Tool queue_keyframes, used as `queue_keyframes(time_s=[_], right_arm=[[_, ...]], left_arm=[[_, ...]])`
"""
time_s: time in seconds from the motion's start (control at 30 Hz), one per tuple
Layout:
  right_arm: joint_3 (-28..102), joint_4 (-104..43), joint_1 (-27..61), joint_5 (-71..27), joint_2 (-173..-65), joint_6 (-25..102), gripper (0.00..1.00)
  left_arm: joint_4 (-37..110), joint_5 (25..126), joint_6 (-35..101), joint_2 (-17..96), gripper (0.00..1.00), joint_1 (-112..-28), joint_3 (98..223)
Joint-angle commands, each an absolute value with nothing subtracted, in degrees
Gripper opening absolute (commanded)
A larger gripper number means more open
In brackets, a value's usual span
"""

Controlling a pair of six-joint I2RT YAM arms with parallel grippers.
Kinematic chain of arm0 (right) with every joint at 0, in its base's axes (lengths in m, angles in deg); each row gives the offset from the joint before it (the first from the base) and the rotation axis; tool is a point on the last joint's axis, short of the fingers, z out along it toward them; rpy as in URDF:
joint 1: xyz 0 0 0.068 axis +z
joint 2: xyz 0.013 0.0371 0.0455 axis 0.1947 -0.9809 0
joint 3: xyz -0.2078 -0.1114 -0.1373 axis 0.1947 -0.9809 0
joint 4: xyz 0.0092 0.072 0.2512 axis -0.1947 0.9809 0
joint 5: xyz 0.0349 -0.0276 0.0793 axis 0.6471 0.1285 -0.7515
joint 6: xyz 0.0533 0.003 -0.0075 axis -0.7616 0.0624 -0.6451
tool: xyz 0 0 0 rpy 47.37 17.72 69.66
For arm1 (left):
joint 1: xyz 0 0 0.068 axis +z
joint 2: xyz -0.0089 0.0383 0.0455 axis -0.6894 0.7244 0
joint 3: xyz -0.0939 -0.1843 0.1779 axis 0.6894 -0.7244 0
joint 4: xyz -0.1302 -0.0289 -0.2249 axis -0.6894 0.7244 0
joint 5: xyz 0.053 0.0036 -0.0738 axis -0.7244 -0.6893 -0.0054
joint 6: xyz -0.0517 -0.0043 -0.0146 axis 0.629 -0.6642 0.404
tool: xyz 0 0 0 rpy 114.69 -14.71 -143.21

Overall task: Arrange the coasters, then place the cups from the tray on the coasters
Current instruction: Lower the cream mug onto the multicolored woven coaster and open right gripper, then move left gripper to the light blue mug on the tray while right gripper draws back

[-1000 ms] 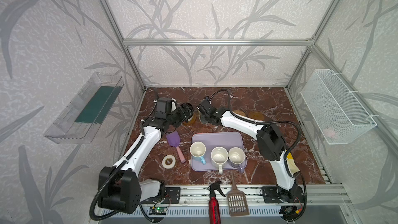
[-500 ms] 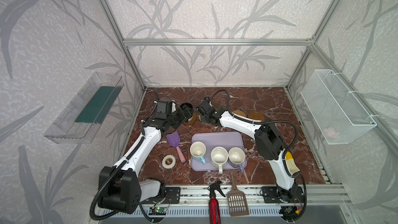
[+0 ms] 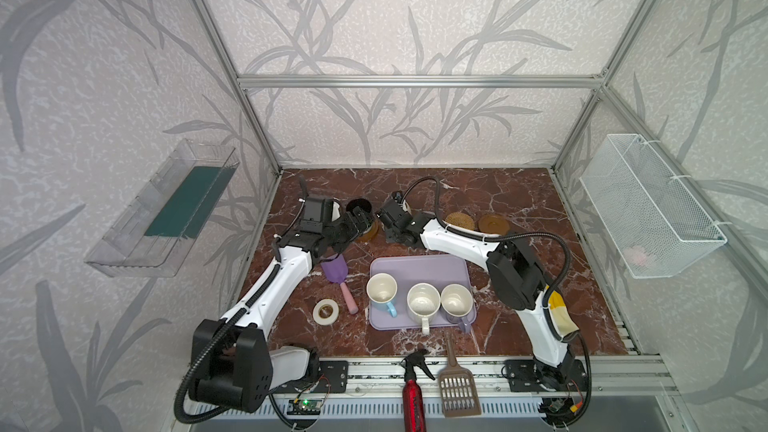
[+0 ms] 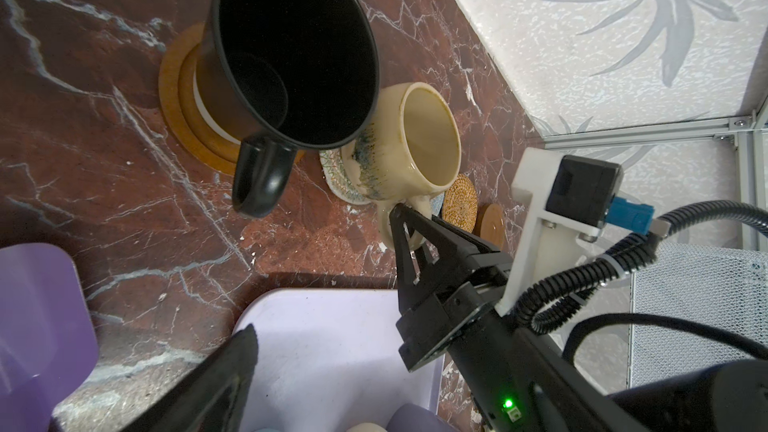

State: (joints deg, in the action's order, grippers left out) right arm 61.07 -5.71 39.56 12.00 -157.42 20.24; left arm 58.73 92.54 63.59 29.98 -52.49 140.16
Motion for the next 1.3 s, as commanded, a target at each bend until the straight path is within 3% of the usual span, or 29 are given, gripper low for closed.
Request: queue_keyframes(time_s=[0.0, 0.07, 0.37, 0.6, 0.83, 0.87, 0.93, 0.97, 1.27], right_arm=[[59.2, -5.9, 40.2, 11.7, -156.7, 17.4, 0.08], [58.2, -6.4, 40.2, 11.3, -156.3, 16.9, 0.17], [57.7, -7.0, 40.1, 9.2, -156.1, 17.4, 0.31], [57.1, -6.2, 40.0, 9.0, -153.7, 18.1, 0.51], [50.7, -8.8, 40.0, 8.8, -145.2, 17.9, 0.79], [49.2, -9.3, 40.0, 8.9, -143.4, 17.9, 0.88], [47.2, -9.0, 40.0, 8.6, -140.4, 18.1, 0.90], [45.7, -9.0, 40.0, 8.4, -138.4, 18.1, 0.99], [34.8, -10.3, 39.7, 6.0, -123.4, 18.5, 0.99]], left_arm=[[57.5, 93.4, 63.6, 28.8, 0.97, -52.1, 139.5], [57.5, 93.4, 63.6, 28.7, 0.97, -52.1, 139.3], [57.3, 93.7, 63.8, 28.5, 0.97, -52.1, 139.0], [59.2, 93.3, 63.0, 27.6, 0.99, -52.2, 139.1], [72.3, 89.1, 56.9, 25.3, 0.99, -53.7, 143.0], [74.4, 88.0, 55.9, 24.6, 0.99, -54.1, 143.6], [78.0, 86.5, 55.0, 23.1, 0.99, -55.0, 144.1], [79.9, 85.6, 54.7, 22.3, 0.99, -55.7, 144.5], [94.1, 67.7, 58.2, 18.5, 0.99, -74.2, 147.3]])
